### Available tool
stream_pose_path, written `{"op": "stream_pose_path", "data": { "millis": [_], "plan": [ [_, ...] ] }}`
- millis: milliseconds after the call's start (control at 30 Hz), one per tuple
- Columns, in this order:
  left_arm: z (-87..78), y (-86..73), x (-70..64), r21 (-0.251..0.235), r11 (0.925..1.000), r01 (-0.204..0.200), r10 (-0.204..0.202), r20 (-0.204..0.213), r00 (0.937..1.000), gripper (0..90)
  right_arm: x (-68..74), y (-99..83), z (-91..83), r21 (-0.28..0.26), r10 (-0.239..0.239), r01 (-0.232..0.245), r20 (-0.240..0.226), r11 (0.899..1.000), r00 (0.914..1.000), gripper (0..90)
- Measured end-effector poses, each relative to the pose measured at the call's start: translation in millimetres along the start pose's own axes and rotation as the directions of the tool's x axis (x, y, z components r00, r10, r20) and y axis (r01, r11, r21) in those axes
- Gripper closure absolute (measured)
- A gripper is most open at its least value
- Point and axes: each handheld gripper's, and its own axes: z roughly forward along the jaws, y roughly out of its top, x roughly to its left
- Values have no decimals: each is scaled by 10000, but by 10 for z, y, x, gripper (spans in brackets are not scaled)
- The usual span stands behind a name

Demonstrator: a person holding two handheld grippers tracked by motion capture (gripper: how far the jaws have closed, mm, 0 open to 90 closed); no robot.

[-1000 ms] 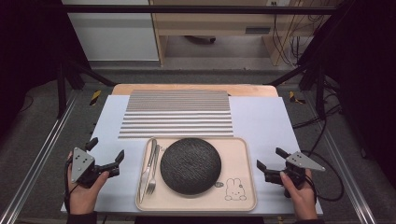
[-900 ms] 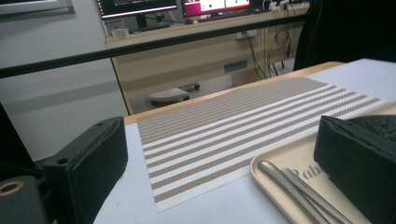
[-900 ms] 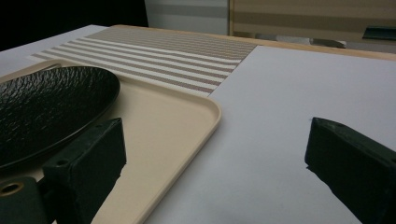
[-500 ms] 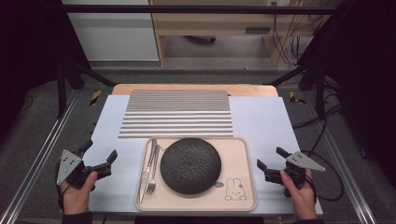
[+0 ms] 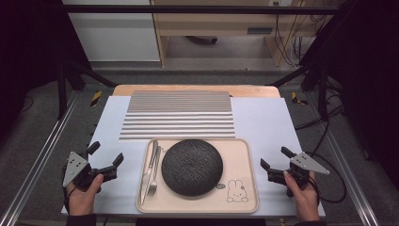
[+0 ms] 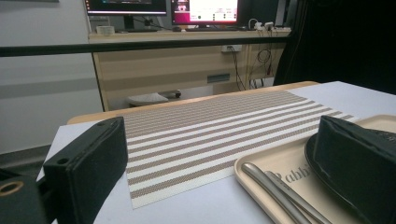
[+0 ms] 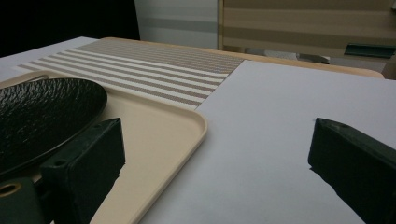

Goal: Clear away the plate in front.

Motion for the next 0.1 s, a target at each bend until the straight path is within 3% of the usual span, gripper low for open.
{"op": "stream_pose_path", "data": {
  "millis": [100],
  "plan": [
    [8,3,-26,-3,10000,-36,36,88,10000,30,18,3,4,-20,-50,50,12,10000,10000,41]
  ]
}}
